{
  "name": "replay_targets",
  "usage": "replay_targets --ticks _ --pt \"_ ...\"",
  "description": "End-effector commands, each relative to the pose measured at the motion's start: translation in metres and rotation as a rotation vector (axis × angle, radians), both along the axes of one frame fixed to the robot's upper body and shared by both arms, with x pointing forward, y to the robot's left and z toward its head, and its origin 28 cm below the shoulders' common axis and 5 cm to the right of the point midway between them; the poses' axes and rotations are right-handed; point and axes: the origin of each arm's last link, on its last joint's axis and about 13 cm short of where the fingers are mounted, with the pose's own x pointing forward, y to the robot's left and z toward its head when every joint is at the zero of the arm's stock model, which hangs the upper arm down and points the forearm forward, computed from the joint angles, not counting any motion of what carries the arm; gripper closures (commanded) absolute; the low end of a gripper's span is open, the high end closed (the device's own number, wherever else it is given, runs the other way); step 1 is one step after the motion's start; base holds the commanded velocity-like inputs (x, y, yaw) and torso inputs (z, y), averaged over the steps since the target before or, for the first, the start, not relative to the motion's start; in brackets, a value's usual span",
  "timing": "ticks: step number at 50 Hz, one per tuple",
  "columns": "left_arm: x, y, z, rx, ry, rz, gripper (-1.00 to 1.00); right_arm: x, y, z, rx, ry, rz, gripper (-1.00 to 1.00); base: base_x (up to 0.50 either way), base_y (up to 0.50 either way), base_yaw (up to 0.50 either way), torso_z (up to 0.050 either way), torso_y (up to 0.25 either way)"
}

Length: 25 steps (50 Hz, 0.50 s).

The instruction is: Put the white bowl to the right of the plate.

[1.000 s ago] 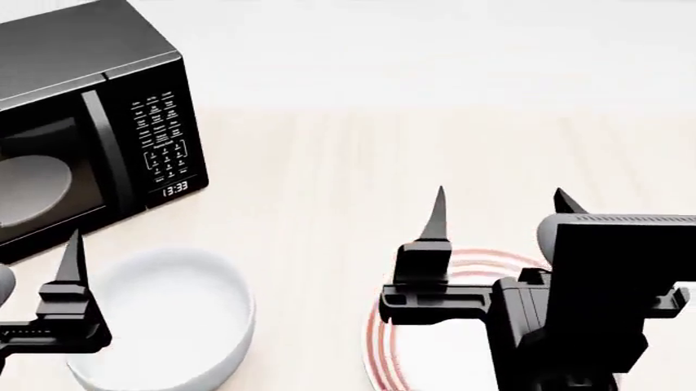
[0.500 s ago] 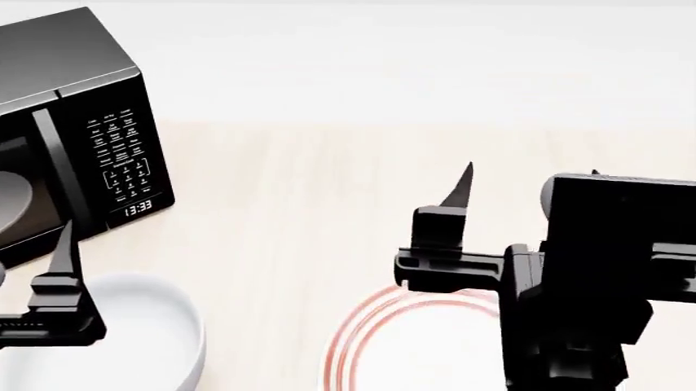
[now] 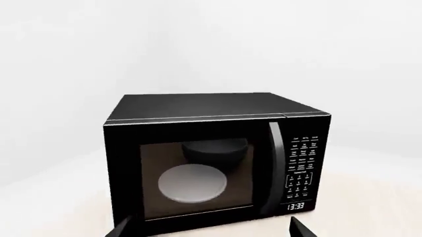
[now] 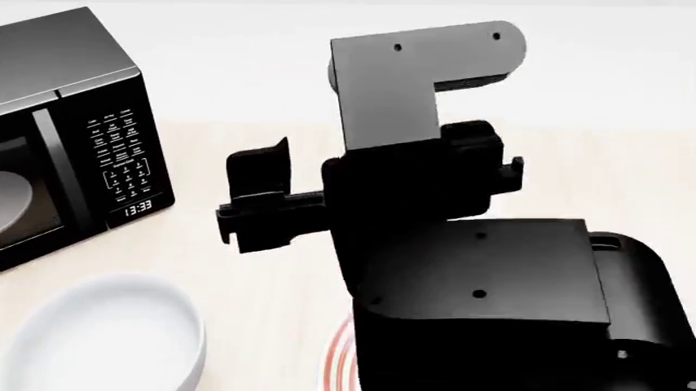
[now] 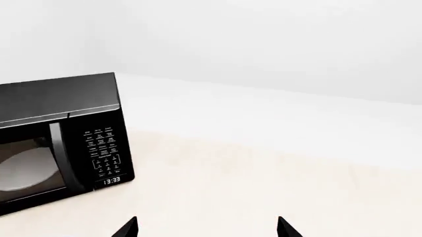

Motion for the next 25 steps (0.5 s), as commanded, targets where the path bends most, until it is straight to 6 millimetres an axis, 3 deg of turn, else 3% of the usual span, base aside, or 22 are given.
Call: replay_targets --ticks 1,11,17,25 --pt "-0.037 0.030 -0.036 0.040 -0.006 0.242 -1.00 -0.005 0.037 0.032 -0.019 0.140 0.110 -1.00 0.00 0.00 0.00 0.000 0.000" --pt "-0.044 0.034 -0.036 0.037 -0.011 0.295 -1.00 -0.002 0.050 0.040 0.006 0.188 0.119 -1.00 0.00 0.00 0.00 0.000 0.000" --pt "-0.045 0.037 -0.036 0.039 -0.013 0.319 -1.00 0.012 0.064 0.040 0.048 0.349 0.070 -1.00 0.00 0.00 0.00 0.000 0.000" --pt "-0.047 0.040 -0.035 0.033 -0.019 0.330 -1.00 0.033 0.088 0.021 0.132 0.532 -0.022 -1.00 0.00 0.00 0.00 0.000 0.000"
